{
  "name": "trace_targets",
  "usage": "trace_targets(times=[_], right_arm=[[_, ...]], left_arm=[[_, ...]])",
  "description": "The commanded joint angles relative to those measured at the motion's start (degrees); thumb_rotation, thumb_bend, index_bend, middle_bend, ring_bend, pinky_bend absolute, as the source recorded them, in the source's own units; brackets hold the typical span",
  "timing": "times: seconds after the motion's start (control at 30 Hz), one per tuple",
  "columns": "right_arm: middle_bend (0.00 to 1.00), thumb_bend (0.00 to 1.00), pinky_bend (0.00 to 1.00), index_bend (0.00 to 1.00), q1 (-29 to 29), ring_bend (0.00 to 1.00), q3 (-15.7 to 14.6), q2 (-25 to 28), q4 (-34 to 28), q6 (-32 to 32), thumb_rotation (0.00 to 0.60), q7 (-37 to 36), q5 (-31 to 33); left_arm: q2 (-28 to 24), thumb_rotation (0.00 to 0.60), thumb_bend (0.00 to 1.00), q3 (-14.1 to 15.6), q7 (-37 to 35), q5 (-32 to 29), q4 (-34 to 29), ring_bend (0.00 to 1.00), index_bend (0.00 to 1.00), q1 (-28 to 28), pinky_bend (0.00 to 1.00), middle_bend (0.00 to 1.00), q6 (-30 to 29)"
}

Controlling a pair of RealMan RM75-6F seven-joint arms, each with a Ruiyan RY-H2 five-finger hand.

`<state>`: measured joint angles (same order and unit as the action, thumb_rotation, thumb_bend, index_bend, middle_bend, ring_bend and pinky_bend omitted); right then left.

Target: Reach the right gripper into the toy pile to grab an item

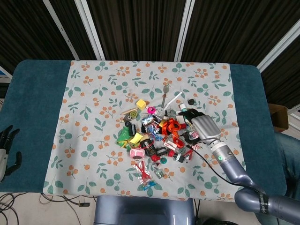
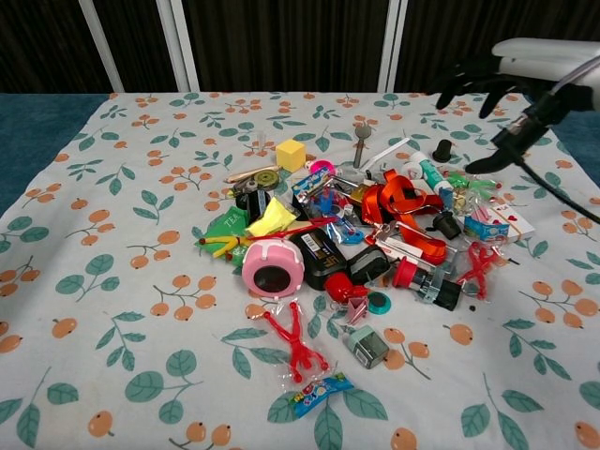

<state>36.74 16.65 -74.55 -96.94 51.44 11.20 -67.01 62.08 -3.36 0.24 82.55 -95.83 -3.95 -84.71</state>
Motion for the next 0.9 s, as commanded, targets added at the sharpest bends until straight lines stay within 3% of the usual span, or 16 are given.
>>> trace_targets(times=[0.03, 0.43, 0.9], right_arm=[[0.26, 0.21, 0.26, 0.22, 3.66, 0.15, 0.67, -2.85, 1.05, -2.53, 0.600, 3.39, 2.37], [0.31, 0.21, 0.26, 0.29, 12.15, 0.16, 1.46, -11.94, 5.83, -5.52, 0.600, 7.18, 9.13], [0.35, 0.22, 0.26, 0.33, 12.01, 0.17, -4.39, -15.83, 6.11, -2.85, 0.600, 7.80, 5.48]], left_arm=[[-0.01, 0.600, 0.57, -0.01, 0.00, -0.06, 0.00, 0.03, 0.10, -0.05, 0.05, 0.00, 0.10], [-0.30, 0.600, 0.57, -0.21, -0.67, -0.38, 0.04, 0.03, 0.10, -0.07, 0.05, 0.00, 0.17], [-0.54, 0.600, 0.57, -0.21, -0.90, -0.58, 0.01, 0.03, 0.10, -0.18, 0.05, 0.00, 0.51]])
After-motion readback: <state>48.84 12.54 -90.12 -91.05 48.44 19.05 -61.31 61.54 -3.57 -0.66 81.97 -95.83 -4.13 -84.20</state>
